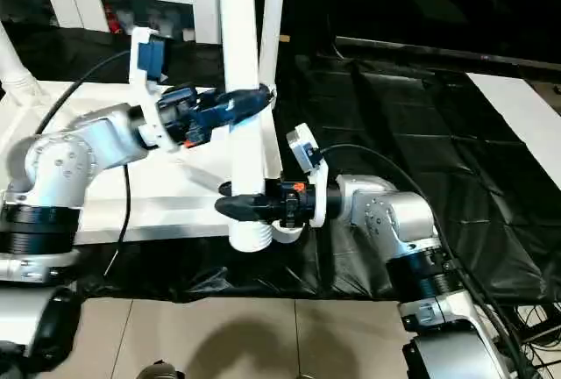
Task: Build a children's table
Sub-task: Insert table leg to table base
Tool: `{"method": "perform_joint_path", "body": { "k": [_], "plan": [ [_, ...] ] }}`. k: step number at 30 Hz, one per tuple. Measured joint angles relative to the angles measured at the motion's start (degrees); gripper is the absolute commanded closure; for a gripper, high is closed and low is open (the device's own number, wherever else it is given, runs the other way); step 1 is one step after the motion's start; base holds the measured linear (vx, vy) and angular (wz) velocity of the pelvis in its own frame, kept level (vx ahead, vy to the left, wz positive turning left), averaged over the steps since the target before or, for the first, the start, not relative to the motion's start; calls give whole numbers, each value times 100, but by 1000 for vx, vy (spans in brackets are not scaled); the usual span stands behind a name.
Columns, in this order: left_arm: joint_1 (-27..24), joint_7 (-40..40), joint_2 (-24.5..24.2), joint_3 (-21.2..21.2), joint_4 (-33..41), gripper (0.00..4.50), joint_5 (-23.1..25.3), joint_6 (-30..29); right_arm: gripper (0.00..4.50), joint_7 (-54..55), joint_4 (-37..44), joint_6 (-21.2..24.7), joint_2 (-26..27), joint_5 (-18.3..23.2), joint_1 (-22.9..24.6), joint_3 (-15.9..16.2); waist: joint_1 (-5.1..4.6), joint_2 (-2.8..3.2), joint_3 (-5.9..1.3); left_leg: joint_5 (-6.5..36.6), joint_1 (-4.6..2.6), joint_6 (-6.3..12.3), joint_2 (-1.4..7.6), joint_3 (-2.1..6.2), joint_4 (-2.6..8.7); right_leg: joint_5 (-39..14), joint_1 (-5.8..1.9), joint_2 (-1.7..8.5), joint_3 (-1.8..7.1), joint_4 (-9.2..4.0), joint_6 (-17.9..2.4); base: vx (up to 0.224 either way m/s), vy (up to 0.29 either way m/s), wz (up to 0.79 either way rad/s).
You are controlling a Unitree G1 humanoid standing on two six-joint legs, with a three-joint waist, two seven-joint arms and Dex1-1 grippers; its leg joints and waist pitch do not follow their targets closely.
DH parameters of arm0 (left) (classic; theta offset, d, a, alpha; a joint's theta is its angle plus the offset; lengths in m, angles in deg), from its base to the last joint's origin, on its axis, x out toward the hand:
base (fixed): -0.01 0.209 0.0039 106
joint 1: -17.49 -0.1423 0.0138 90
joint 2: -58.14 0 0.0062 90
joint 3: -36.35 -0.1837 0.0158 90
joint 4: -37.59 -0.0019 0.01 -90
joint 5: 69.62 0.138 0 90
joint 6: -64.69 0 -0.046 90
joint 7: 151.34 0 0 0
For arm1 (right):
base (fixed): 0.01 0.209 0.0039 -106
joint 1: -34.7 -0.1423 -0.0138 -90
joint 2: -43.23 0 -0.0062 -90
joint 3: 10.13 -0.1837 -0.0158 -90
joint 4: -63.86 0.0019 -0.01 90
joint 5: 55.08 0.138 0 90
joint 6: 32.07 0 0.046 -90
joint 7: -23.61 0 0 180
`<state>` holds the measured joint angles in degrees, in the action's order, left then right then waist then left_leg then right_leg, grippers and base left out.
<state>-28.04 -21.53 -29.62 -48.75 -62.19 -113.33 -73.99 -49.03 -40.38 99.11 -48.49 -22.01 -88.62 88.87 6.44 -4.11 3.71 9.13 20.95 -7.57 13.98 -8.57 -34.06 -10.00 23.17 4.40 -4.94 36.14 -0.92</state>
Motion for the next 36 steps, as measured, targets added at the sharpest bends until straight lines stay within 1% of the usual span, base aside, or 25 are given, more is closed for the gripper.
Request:
{"method": "perform_joint_path", "body": {
  "k": [4, 9, 10, 11, 14, 16, 18, 22, 29, 33, 36],
  "plan": [
    [-9, 85, 79, 32, 12, 265, 14, 47, 256, 133, 2, -116, 38, -80, 0, -18, -2, 0, 0, 0, 1, 0, 0, 0, 0, 0, 0, 0, 0, 0, 0, 0, 0, 0],
    [-158, 163, 104, -23, 165, 266, 117, 294, 256, 256, 2, -189, 77, -206, -1, -7, -3, 0, 0, 0, 1, 0, 0, 1, 0, 0, 0, 0, 0, 0, 1, 0, 0, 0],
    [-180, 183, 109, -31, 206, 266, 134, 332, 200, 263, 2, -191, 85, -213, -9, -6, 2, 0, 0, 0, 0, 0, 0, 1, 0, 0, 0, 0, 0, 0, 1, 0, 0, 0],
    [-191, 183, 112, -31, 220, 266, 134, 368, 186, 270, 2, -192, 88, -215, -20, -6, 2, 0, 0, 0, 0, 0, 0, 1, 0, 0, 0, 0, 0, 0, 1, 0, 0, 0],
    [-286, 278, 132, -80, 358, 266, 313, 560, 181, 519, -23, -188, 171, -243, -89, -9, -12, -4, -2, 0, 0, 0, 0, 0, 0, -1, 0, 0, 0, 0, 1, 0, 0, 0],
    [-378, 262, 77, -189, 401, 266, 426, 593, 147, 612, -133, -184, 213, -254, -150, -9, -17, -4, -2, 0, 0, 0, 0, 1, 0, -2, 0, 0, -1, 0, 3, 0, 0, 0],
    [-433, 205, -23, -309, 400, 266, 545, 637, 143, 664, -252, -185, 247, -301, -247, -9, -23, -4, -2, 0, 0, 0, 0, 0, 0, -2, 2, 0, 0, 0, 3, 0, 0, 0],
    [-452, 86, -136, -392, 399, 266, 638, 668, 108, 652, -433, -151, 203, -378, -374, -2, -8, -9, -4, 0, 1, 1, 0, 1, 0, -3, 2, 0, -1, -3, 5, 0, 0, 0],
    [-450, 26, -154, -484, 399, 266, 647, 724, 106, 336, -438, 99, 3, -381, -374, 84, -18, -9, -4, 0, 2, 1, 0, 0, 0, -3, 2, 0, -1, -3, 5, 0, 0, 0],
    [-446, 17, -132, -484, 399, 266, 647, 728, 106, 318, -439, 103, -15, -398, -374, 182, -21, -9, -4, 0, 1, 0, 0, 0, 0, -2, 2, 0, -1, -2, 4, 0, 0, 0],
    [-444, -17, -123, -484, 398, 266, 645, 728, 106, 322, -443, 78, 50, -417, -374, 196, -21, -9, -4, 0, 1, 0, 0, 0, 0, -2, 2, 0, 0, -2, 4, 0, 0, 0]
  ]
}}
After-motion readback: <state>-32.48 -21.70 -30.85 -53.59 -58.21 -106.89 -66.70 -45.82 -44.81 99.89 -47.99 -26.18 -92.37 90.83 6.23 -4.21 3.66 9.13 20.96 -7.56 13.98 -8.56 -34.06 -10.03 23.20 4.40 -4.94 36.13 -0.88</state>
